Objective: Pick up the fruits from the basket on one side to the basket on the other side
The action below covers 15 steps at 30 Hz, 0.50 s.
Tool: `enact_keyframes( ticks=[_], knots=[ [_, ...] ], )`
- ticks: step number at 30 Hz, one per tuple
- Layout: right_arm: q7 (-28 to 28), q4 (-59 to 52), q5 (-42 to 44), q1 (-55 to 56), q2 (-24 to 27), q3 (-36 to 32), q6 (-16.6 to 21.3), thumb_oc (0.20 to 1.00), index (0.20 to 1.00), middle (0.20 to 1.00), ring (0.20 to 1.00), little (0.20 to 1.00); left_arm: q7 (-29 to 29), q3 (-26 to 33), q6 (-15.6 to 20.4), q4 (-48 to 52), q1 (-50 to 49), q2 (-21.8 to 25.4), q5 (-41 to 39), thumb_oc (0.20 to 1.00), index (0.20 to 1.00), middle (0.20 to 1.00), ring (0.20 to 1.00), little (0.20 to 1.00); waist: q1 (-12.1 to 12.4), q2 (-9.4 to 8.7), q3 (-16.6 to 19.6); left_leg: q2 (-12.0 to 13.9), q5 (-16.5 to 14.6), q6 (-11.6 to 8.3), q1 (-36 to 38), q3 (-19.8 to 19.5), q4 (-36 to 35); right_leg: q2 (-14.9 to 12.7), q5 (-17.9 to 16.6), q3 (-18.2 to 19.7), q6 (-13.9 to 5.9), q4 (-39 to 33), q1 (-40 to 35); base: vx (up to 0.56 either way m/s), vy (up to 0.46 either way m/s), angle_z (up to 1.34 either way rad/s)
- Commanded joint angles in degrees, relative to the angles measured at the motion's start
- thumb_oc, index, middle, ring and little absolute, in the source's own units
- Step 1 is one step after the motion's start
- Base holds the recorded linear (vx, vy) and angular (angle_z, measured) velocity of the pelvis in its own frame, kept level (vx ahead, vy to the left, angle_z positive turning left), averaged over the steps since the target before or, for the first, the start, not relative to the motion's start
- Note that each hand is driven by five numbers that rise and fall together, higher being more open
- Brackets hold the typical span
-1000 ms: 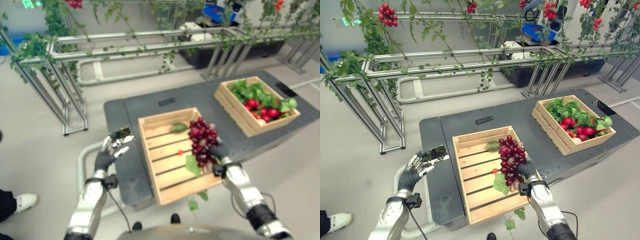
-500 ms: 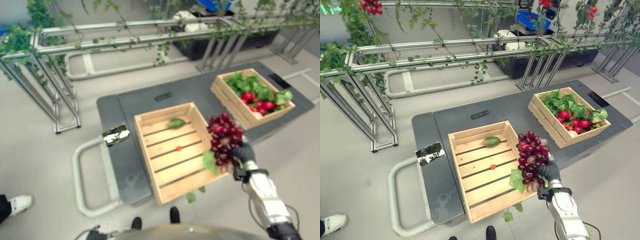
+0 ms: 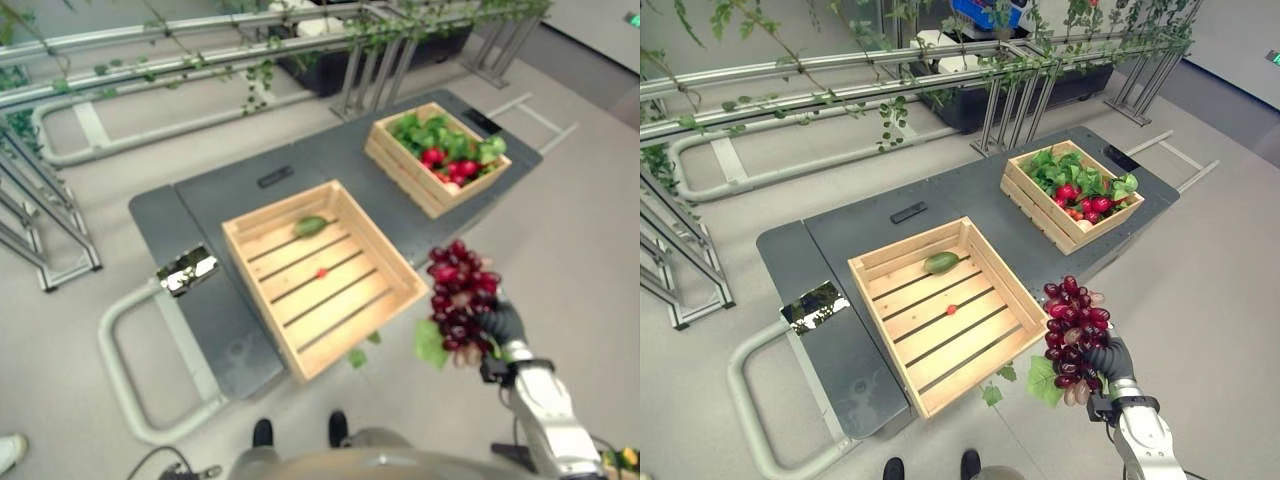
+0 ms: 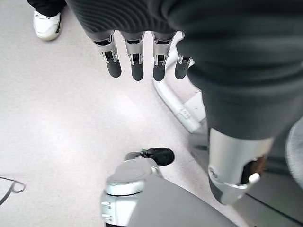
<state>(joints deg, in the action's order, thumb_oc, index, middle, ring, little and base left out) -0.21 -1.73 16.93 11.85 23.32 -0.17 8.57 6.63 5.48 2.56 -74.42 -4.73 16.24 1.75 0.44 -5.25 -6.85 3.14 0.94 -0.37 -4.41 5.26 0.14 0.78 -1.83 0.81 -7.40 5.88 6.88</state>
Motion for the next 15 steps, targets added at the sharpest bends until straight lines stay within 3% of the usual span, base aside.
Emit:
enact_keyframes(
  ticks=[1,4,6,8,9,11,13,15],
  knots=[
    [-0.2,-6.6,1.0,-1.8,0.4,-4.5,4.4,0.2,0.2,0.2,0.2,0.2,0.1,-1.0,-0.1,-1.1,0.5,1.4,1.2,1.0,1.0,1.0,1.0,1.0,3.0,-0.79,5.4,-4.0,1.7,2.32,-8.4,-1.0,-1.7,0.6,9.0,3.0,-0.3,13.3,-8.0,-0.1,-0.053,-0.98],
    [-0.7,-6.4,0.7,-1.7,0.2,-4.8,4.2,0.2,0.2,0.2,0.2,0.2,0.6,-1.7,0.3,-0.3,0.7,1.0,0.8,1.0,1.0,1.0,1.0,1.0,4.5,-2.09,6.4,-4.3,2.4,2.36,-10.9,0.8,-0.6,-0.5,6.6,3.7,-0.77,10.4,-11.3,-0.16,-0.061,-0.33],
    [-1.2,-6.3,1.0,-1.9,0.2,-4.9,4.2,0.2,0.2,0.2,0.2,0.2,1.1,-2.4,0.5,0.6,1.0,0.5,0.2,1.0,1.0,1.0,1.0,1.0,5.6,-3.2,7.3,-4.8,3.1,2.27,-13.1,2.8,0.2,-0.8,6.9,4.1,-0.34,5.4,-13.9,-0.2,-0.057,0.06],
    [-1.9,-6.1,1.0,-3.0,0.1,-4.0,4.4,0.2,0.2,0.2,0.2,0.2,1.9,-2.4,0.7,1.1,1.3,0.0,-0.9,1.0,1.0,1.0,1.0,1.0,7.2,-3.38,6.7,-4.3,4.1,1.69,-14.2,5.1,0.8,-2.7,8.4,-0.9,0.94,0.6,-14.3,-0.17,-0.089,-0.51],
    [-2.0,-6.2,1.1,-3.5,0.1,-3.5,4.5,0.2,0.2,0.2,0.2,0.2,2.7,-2.0,0.8,1.6,1.2,-0.4,-1.4,1.0,1.0,1.0,1.0,1.0,7.8,-2.98,6.8,-3.1,4.4,1.21,-14.5,6.1,1.2,-2.3,10.9,-2.9,1.27,-1.4,-15.4,-0.19,-0.108,-1.03],
    [-2.3,-6.7,1.2,-4.5,1.0,-2.8,4.6,0.2,0.2,0.2,0.2,0.2,4.3,-1.5,1.3,2.2,1.4,-1.0,-2.3,1.0,1.0,1.0,1.0,1.0,8.4,-2.22,5.9,-1.5,5.2,0.33,-14.7,8.0,1.7,-1.8,14.1,-3.7,1.91,-4.1,-16.3,-0.18,-0.136,-0.59],
    [-2.4,-6.9,1.2,-4.5,1.5,-3.1,4.6,0.2,0.2,0.2,0.2,0.2,4.9,-1.7,1.4,2.8,1.5,-1.6,-2.4,1.0,1.0,1.0,1.0,1.0,8.7,-1.6,5.5,-0.7,5.9,-0.12,-14.9,8.4,1.8,-1.4,14.9,-3.1,2.56,-5.1,-16.8,-0.13,-0.14,-0.52],
    [-3.2,-7.3,0.4,-5.3,3.3,-3.6,4.6,0.2,0.2,0.2,0.2,0.2,6.2,-2.6,1.8,3.8,1.6,-3.3,-2.9,1.0,1.0,1.0,1.0,1.0,8.3,0.29,3.8,0.4,7.9,-1.03,-15.9,8.6,2.3,-0.7,15.1,-1.9,3.67,-8.8,-17.7,-0.2,-0.153,-0.48]
  ],
)
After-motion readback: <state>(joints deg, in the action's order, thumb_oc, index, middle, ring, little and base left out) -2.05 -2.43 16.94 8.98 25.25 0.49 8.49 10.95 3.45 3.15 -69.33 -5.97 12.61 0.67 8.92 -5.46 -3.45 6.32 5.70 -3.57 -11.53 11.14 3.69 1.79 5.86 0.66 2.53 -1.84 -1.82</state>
